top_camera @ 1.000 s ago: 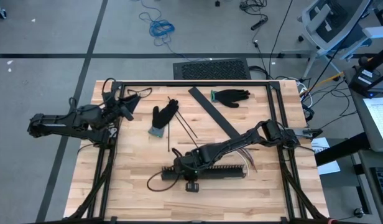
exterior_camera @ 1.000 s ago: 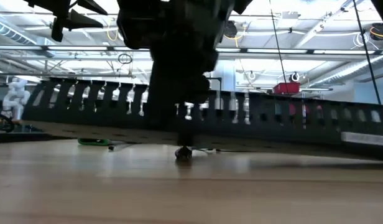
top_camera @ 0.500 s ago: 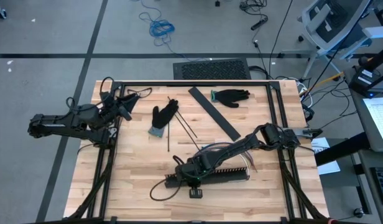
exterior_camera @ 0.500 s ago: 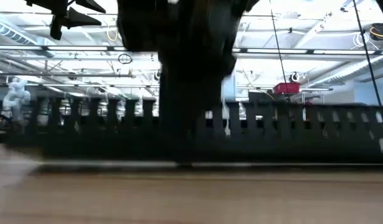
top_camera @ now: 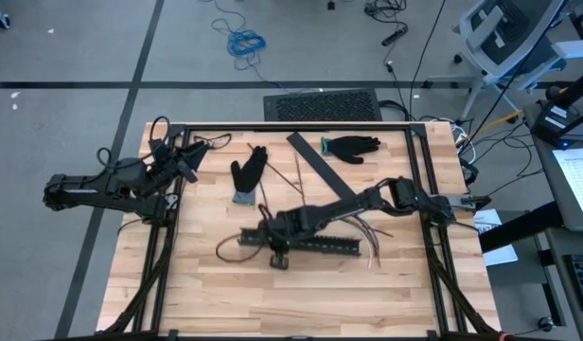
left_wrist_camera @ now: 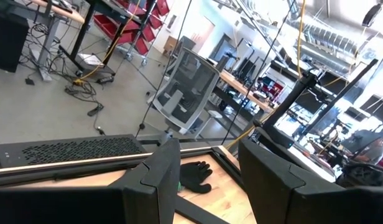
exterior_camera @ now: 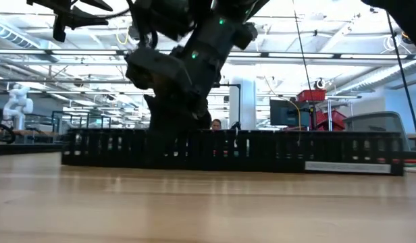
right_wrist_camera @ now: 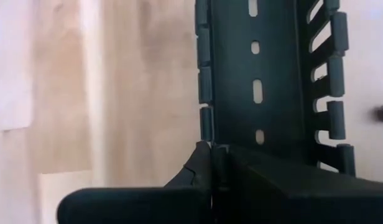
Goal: Ziptie cables
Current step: Put the ziptied cables in the black cable duct
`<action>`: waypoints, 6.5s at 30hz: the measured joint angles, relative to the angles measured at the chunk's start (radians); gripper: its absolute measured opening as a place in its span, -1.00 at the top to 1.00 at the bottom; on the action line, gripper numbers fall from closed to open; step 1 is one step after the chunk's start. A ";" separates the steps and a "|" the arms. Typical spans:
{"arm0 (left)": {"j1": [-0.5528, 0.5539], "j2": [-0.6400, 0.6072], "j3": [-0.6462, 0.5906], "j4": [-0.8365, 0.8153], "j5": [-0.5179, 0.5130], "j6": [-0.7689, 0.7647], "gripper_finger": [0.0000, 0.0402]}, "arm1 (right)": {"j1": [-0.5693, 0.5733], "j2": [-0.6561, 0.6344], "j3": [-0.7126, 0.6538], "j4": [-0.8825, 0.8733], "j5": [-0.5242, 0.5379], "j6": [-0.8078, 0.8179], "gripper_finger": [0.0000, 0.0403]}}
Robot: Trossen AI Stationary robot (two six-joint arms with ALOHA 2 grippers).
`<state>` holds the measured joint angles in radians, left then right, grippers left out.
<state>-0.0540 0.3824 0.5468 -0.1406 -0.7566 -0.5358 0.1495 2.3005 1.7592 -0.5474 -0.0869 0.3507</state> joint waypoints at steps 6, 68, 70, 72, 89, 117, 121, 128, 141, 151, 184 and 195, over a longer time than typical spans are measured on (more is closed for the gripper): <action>0.000 0.000 0.000 0.000 0.000 0.000 0.22 | -0.013 0.000 0.000 -0.009 -0.047 -0.051 1.00; 0.014 0.080 0.001 -0.079 0.170 -0.115 0.22 | -0.083 -0.407 0.039 -0.562 0.207 -0.268 0.05; 0.029 0.200 0.001 -0.083 0.279 -0.120 0.22 | -0.099 -0.427 0.011 -0.691 0.215 -0.273 0.05; 0.040 0.317 0.000 -0.063 0.353 -0.125 0.22 | -0.111 -0.454 -0.030 -0.774 0.217 -0.261 0.05; 0.081 0.993 0.259 -0.032 0.679 -0.210 0.22 | -0.155 -1.108 -0.878 -0.491 0.279 0.092 0.05; 0.013 1.654 1.044 -0.741 0.706 -0.348 0.22 | -0.157 -1.485 -1.047 -0.389 0.279 -0.023 0.05; 0.018 1.654 1.044 -0.767 0.703 -0.373 0.22 | -0.157 -1.484 -1.047 -0.386 0.275 -0.024 0.05; 0.013 1.662 1.044 -0.809 0.721 -0.376 0.22 | -0.157 -1.484 -1.047 -0.384 0.274 -0.030 0.05; 0.014 1.752 1.044 -0.789 0.764 -0.375 0.22 | -0.157 -1.484 -1.046 -0.384 0.274 -0.028 0.05; 0.013 1.793 1.048 -0.781 0.752 -0.315 0.53 | -0.157 -1.484 -1.046 -0.383 0.271 -0.026 0.05; 0.079 1.793 1.423 -1.120 0.643 0.030 1.00 | -0.157 -1.292 -1.046 -0.003 0.269 0.026 0.05; 0.009 1.791 1.247 -0.993 0.678 -0.084 0.36 | -0.176 -1.404 -1.046 -0.092 0.270 0.029 0.05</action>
<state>-0.0453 2.1731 1.7940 -1.1336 -0.0789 -0.6198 -0.0268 0.8968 0.7128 -0.6392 0.1834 0.3794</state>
